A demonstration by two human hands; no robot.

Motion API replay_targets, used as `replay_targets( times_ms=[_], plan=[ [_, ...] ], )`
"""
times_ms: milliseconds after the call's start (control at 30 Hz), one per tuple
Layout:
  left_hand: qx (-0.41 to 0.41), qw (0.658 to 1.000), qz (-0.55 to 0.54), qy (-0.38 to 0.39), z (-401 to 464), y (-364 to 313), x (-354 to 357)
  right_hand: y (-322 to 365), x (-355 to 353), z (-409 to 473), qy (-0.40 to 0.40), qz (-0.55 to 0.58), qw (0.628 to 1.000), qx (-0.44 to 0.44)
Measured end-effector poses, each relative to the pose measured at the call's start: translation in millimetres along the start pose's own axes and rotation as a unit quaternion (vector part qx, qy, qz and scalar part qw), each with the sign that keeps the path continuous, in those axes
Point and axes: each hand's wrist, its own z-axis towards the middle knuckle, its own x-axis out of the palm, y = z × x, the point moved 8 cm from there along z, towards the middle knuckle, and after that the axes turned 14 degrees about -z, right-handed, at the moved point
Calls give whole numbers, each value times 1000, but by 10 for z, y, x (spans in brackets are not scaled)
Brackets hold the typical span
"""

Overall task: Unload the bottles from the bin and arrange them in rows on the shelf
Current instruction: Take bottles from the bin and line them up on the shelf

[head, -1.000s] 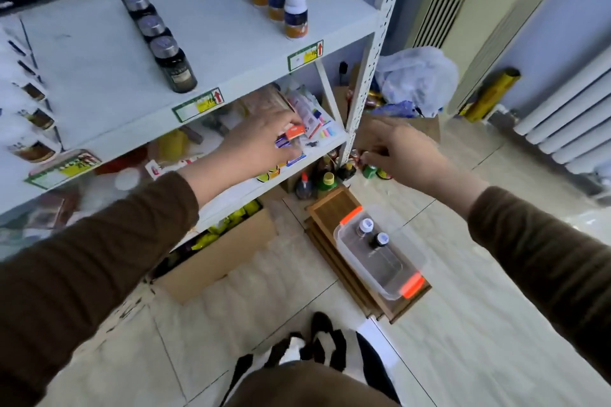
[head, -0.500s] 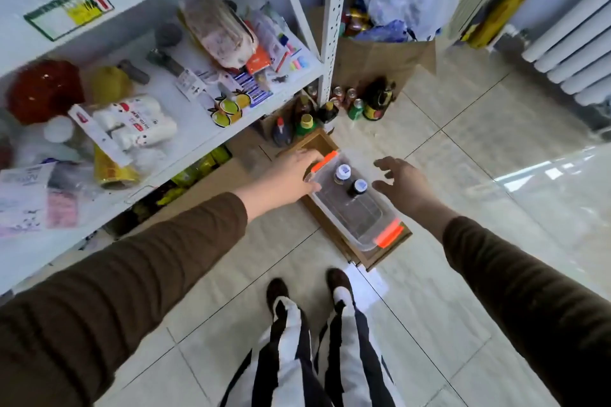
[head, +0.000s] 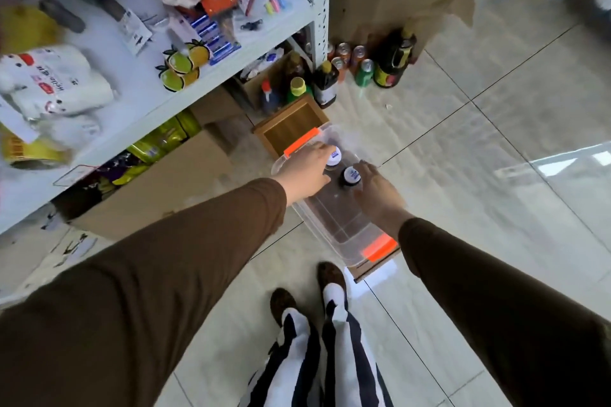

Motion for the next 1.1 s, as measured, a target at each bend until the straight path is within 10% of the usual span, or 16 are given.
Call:
replay_targets(
  times_ms=[500, 1100],
  plan=[
    [87, 978, 186, -43, 566, 95, 413, -80, 545, 568, -33, -155, 986, -56],
    [-63, 986, -136, -73, -525, 137, -625, 222, -682, -177, -31, 127, 991, -42]
  ],
)
